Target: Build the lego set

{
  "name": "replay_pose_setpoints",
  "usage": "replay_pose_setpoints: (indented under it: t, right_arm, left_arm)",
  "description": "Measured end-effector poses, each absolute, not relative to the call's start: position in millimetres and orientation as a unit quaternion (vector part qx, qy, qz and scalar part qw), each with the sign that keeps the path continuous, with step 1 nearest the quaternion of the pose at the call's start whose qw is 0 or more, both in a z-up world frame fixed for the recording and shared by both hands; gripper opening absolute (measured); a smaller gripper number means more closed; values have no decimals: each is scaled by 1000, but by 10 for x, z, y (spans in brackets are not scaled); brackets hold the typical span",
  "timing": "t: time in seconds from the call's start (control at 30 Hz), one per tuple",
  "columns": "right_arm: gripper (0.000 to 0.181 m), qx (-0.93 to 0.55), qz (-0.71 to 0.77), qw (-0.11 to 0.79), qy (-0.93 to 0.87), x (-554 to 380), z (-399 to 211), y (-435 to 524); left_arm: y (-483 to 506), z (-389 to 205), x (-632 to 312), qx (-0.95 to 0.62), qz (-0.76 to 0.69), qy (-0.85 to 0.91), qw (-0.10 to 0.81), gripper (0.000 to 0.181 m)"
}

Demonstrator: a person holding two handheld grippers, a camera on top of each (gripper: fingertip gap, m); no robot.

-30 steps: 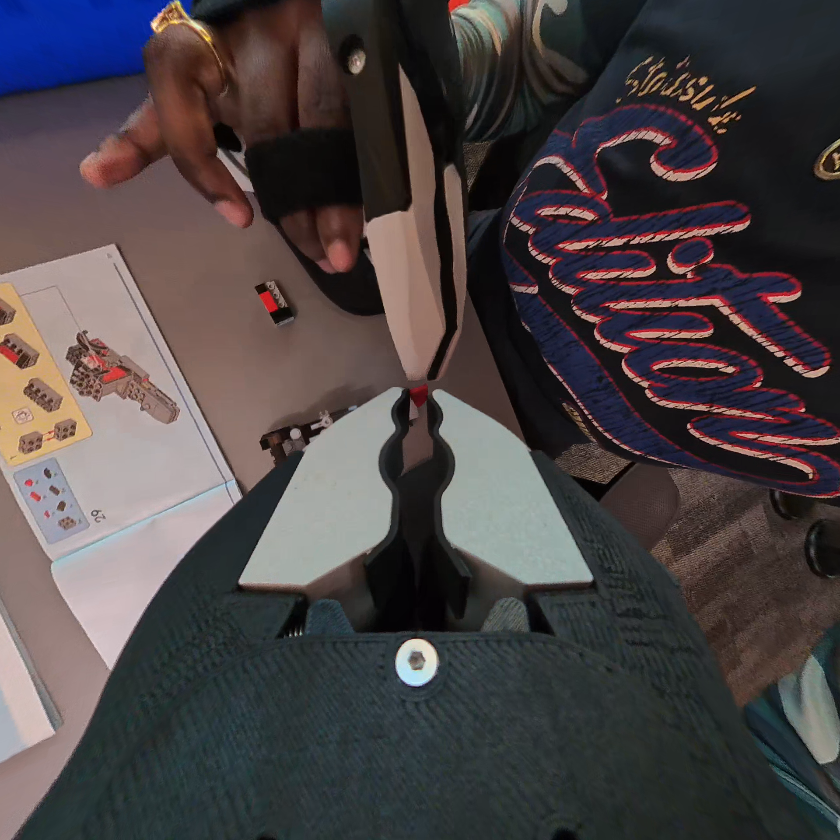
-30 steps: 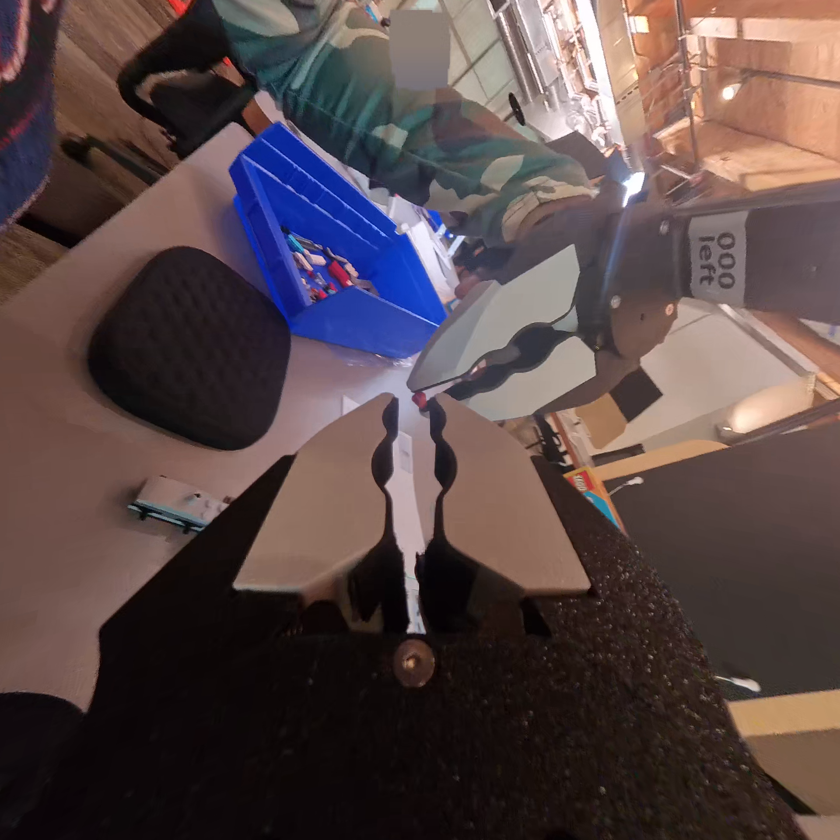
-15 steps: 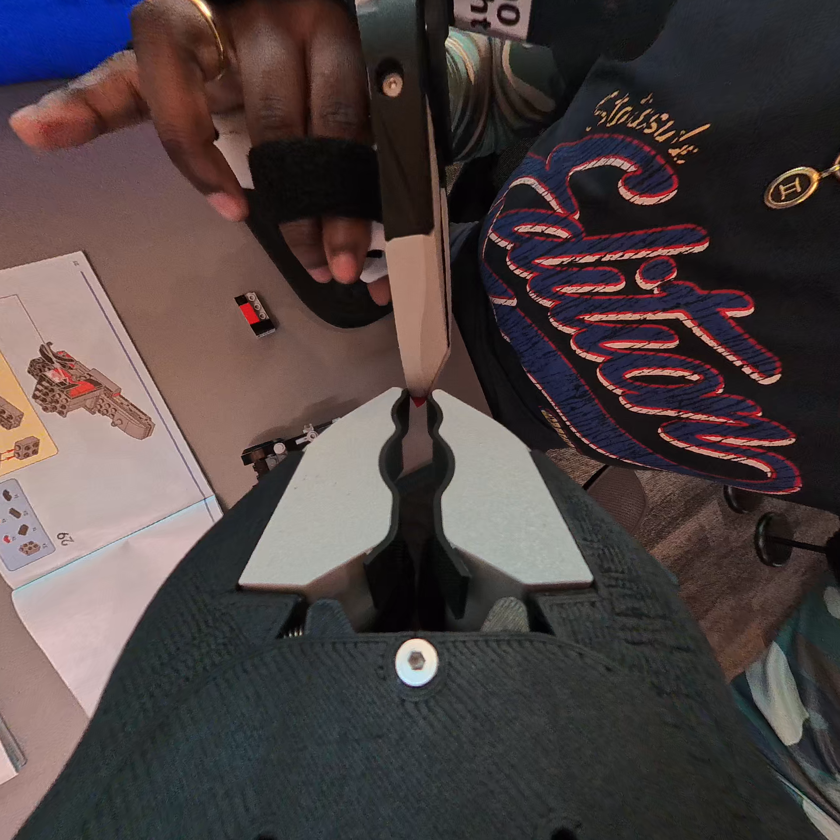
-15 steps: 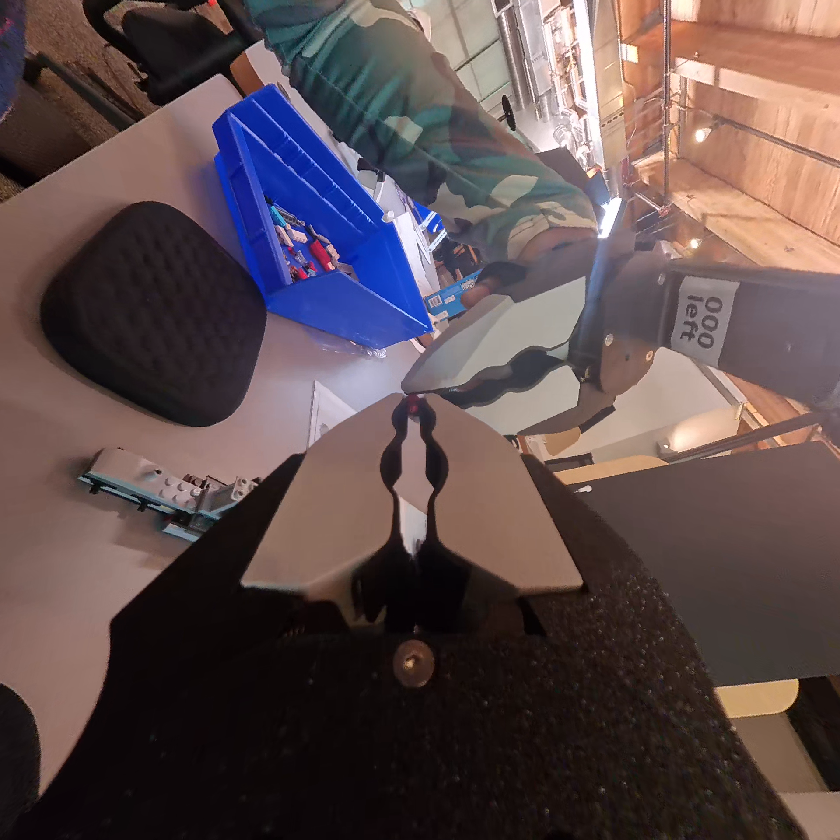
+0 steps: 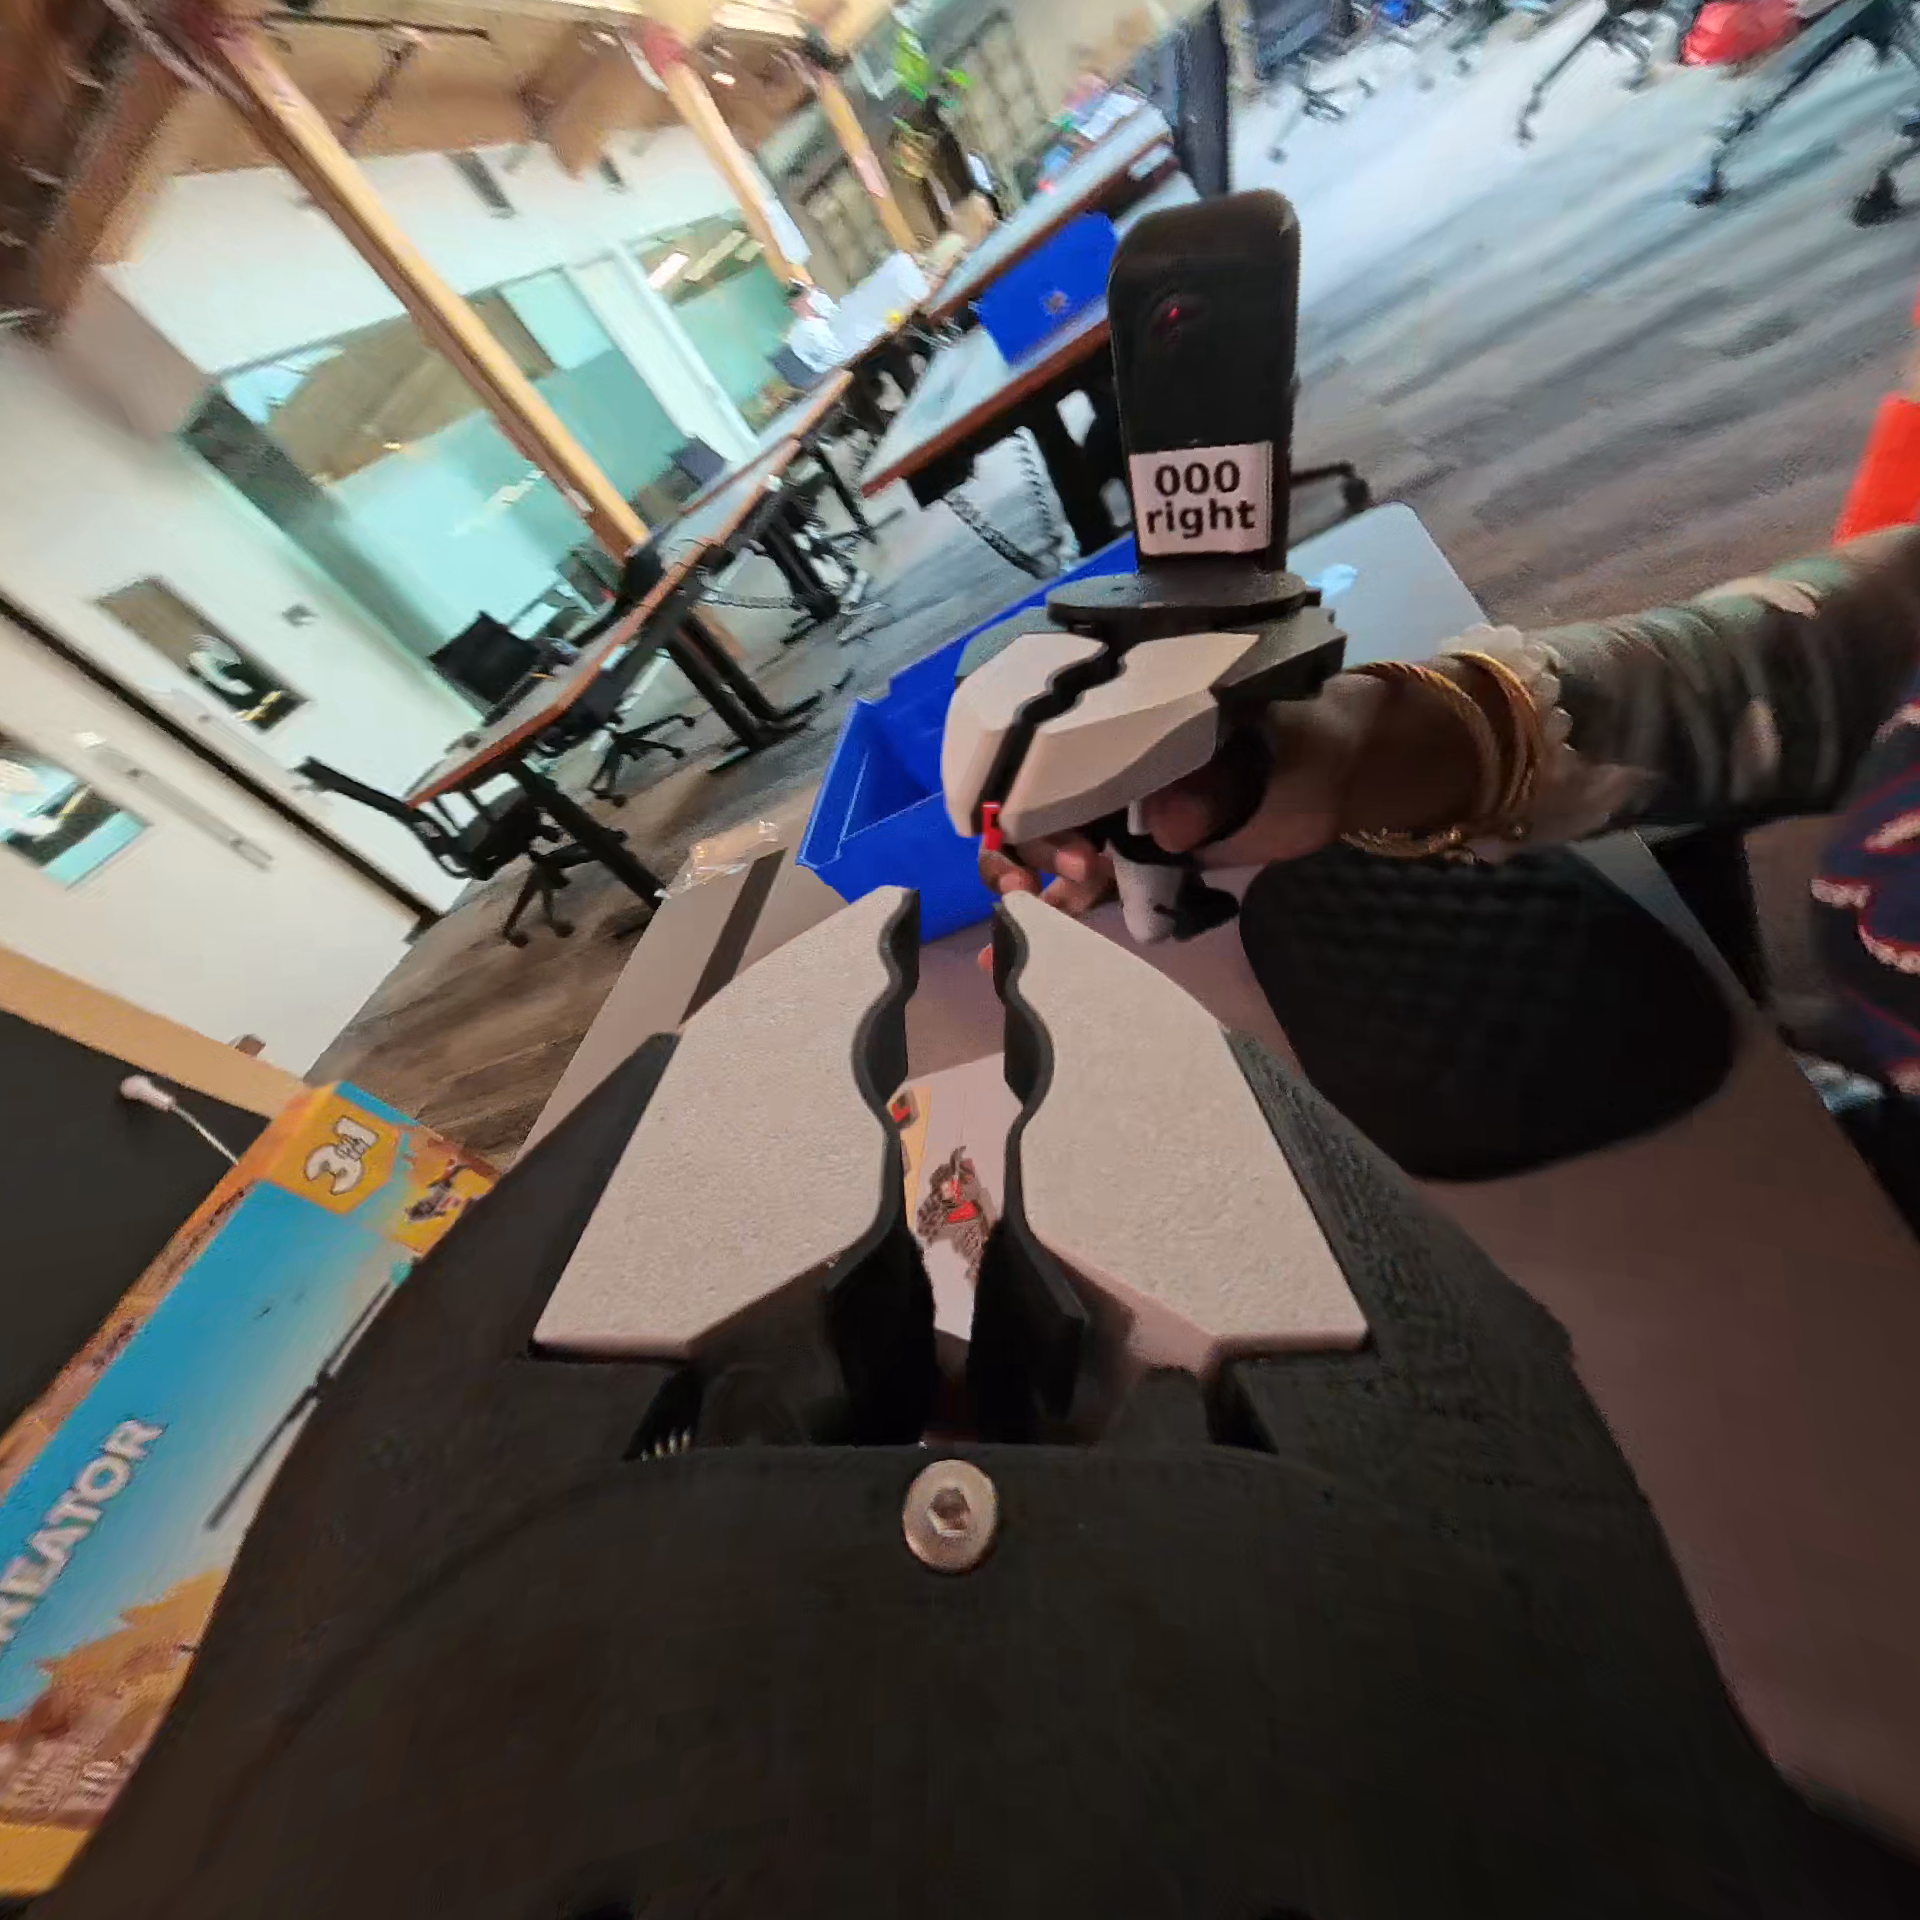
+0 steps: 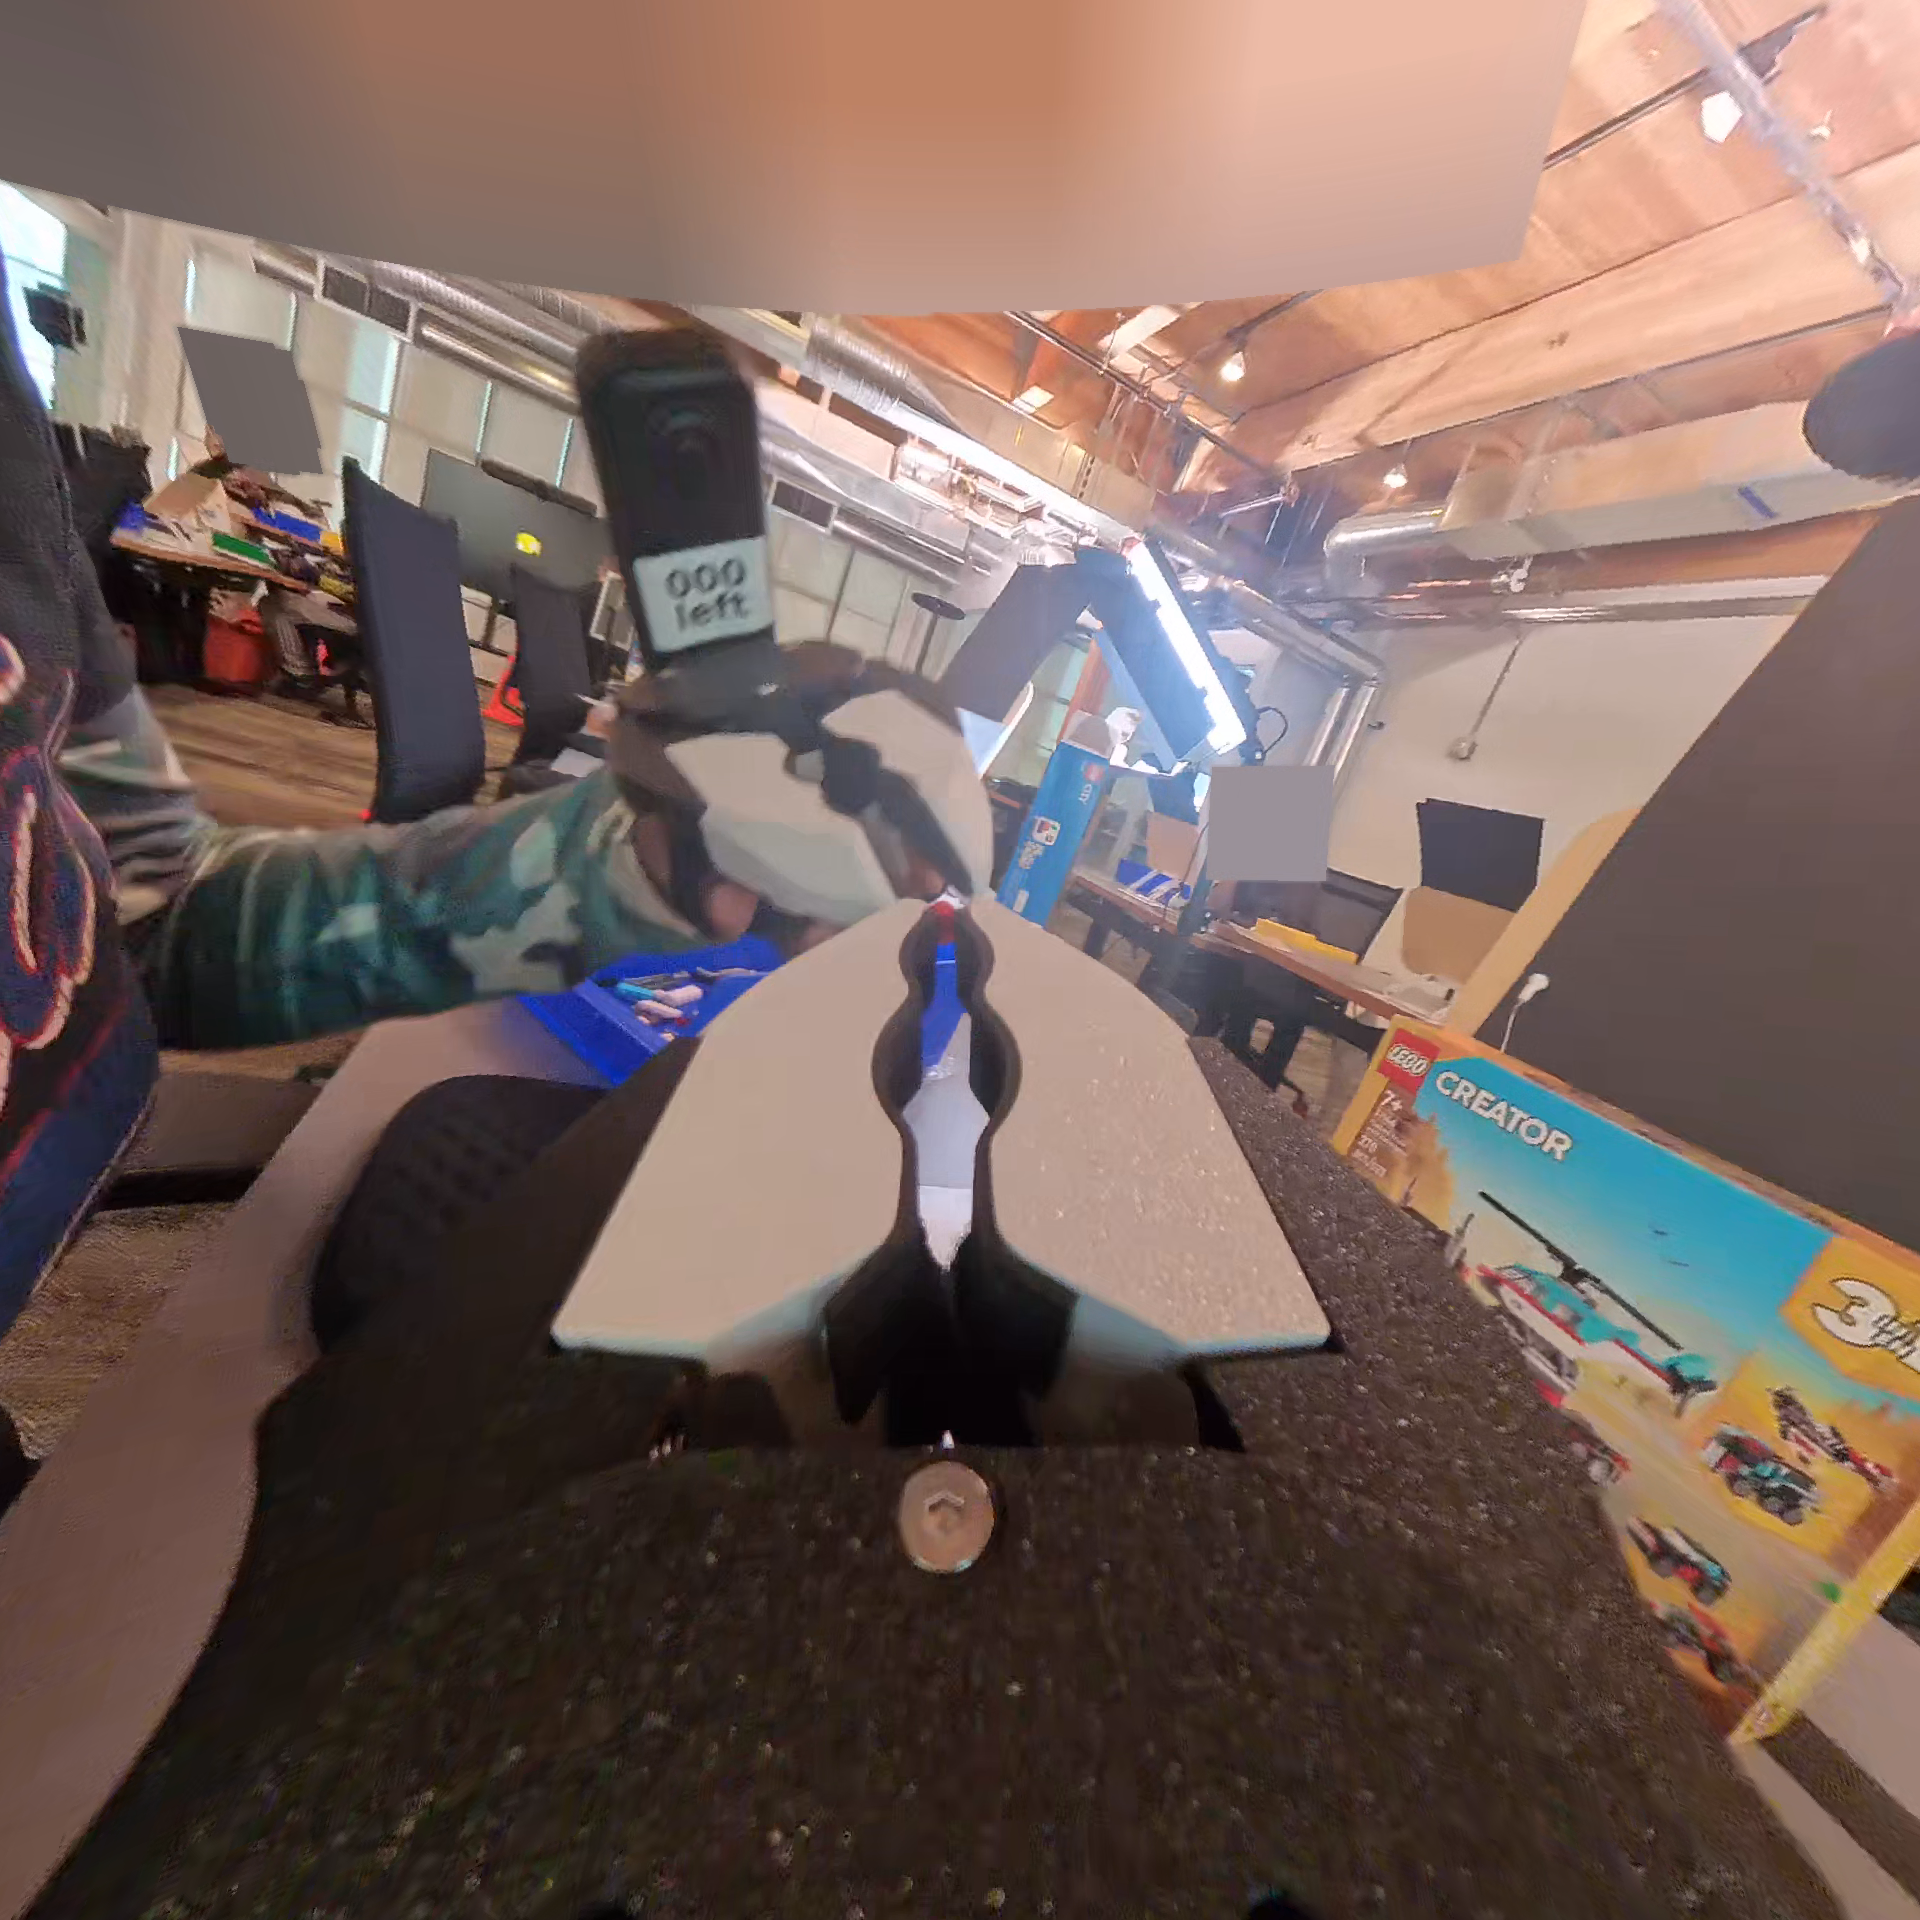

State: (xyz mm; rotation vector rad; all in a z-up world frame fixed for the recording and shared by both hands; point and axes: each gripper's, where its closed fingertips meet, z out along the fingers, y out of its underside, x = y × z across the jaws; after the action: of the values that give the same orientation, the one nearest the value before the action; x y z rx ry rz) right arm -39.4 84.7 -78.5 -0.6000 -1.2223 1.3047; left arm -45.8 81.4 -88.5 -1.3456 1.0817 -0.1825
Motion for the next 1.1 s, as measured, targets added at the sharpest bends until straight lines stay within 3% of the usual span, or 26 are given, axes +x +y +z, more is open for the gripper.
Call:
replay_pose_setpoints:
  t: [0.3, 1.1]
  right_arm:
    - [3, -264, 550, 564, -556, -427, -863, 778]
    - [3, -264, 609, 516, -542, -465, -904, 725]
  left_arm:
    - [816, -1003, -325, -600, -112, 415, 674, 4]
    - [743, -993, -364, -580, -186, 416, 675, 3]
